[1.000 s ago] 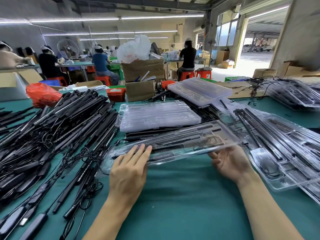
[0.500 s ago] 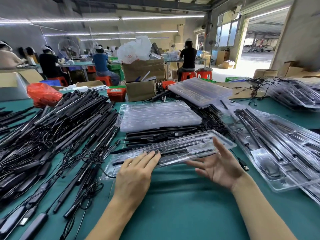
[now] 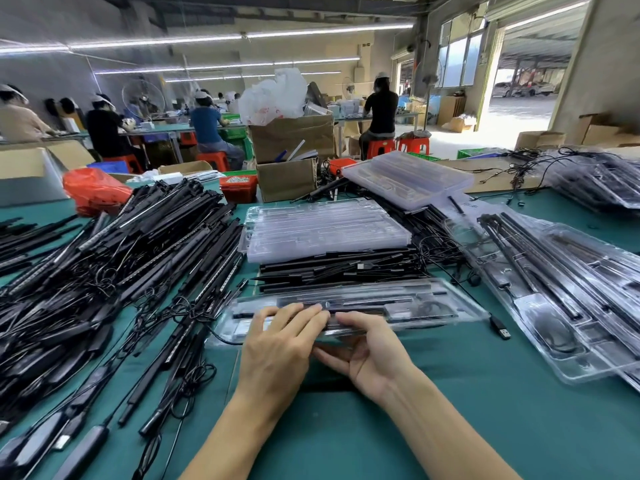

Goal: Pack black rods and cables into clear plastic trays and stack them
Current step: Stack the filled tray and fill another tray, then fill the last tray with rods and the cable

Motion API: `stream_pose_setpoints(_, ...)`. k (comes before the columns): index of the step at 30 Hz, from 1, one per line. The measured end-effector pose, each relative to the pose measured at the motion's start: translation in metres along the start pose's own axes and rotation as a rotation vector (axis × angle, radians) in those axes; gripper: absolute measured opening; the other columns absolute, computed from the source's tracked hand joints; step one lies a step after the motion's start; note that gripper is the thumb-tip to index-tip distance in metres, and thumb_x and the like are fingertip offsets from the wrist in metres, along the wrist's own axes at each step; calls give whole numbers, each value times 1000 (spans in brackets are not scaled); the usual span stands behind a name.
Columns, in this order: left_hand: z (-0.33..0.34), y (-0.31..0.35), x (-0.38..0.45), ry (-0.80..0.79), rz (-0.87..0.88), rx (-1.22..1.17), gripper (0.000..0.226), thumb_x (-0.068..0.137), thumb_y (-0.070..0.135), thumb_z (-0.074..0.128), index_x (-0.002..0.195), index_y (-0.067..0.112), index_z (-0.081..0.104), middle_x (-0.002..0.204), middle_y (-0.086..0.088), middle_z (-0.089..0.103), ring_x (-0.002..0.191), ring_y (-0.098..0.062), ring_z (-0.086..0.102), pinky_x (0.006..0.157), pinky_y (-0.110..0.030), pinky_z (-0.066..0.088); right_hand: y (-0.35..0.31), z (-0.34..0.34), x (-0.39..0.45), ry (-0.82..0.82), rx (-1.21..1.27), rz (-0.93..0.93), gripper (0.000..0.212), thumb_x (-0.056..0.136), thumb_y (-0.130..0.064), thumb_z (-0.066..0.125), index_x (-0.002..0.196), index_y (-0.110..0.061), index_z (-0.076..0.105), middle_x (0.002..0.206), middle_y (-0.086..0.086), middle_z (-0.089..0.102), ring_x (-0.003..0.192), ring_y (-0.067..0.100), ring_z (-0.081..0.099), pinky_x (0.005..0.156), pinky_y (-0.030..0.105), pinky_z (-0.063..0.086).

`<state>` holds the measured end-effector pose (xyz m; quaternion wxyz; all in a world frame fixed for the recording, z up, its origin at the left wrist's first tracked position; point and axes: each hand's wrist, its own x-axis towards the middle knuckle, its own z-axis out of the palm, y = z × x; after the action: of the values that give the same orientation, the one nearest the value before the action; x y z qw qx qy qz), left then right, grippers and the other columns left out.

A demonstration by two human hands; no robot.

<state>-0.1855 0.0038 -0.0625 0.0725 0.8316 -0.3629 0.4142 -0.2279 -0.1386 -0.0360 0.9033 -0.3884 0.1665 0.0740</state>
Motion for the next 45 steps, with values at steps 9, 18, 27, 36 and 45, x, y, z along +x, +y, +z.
stream_pose_setpoints(9, -16, -19, -3, 197, -502, -221, 53, 71, 30, 51, 123, 22, 54, 128, -1, 51, 113, -23, 43, 86, -39, 27, -48, -7, 2, 59, 196, -281, 22, 93, 1, 50, 73, -5, 59, 88, 21, 74, 64, 37, 73, 53, 36, 60)
stream_pose_setpoints(18, -5, -49, -2, -73, -912, -179, 56, 89, 30, 65, 139, 28, 41, 138, -9, 41, 114, -25, 33, 93, -47, 29, -90, -6, -6, 34, 178, -465, 19, 95, 0, 50, 79, -4, 57, 112, 25, 67, 75, 39, 74, 57, 30, 60)
stream_pose_setpoints(27, -30, -100, 16, -262, -904, 154, 33, 103, 42, 41, 108, 18, 64, 95, -9, 67, 88, -33, 58, 73, -39, 40, -105, -20, -7, 27, 200, -562, 28, 96, 1, 49, 72, -2, 63, 105, 29, 72, 79, 36, 74, 63, 29, 61)
stream_pose_setpoints(36, -46, -142, 44, -695, -945, 184, 47, 99, 58, 45, 102, 17, 67, 103, -11, 68, 97, -34, 64, 89, -42, 52, -128, -36, -9, 106, 380, -717, 34, 96, 0, 51, 66, -5, 66, 73, 12, 72, 79, 31, 73, 72, 31, 61)
stream_pose_setpoints(45, -7, -77, 97, -391, -1128, -1015, 26, 98, 26, 62, 118, 9, 61, 73, -2, 68, 41, -7, 49, 34, -19, 32, -139, -62, 11, 373, 507, -788, 12, 99, -5, 55, 87, -5, 53, 82, 13, 69, 73, 22, 75, 75, 27, 61)
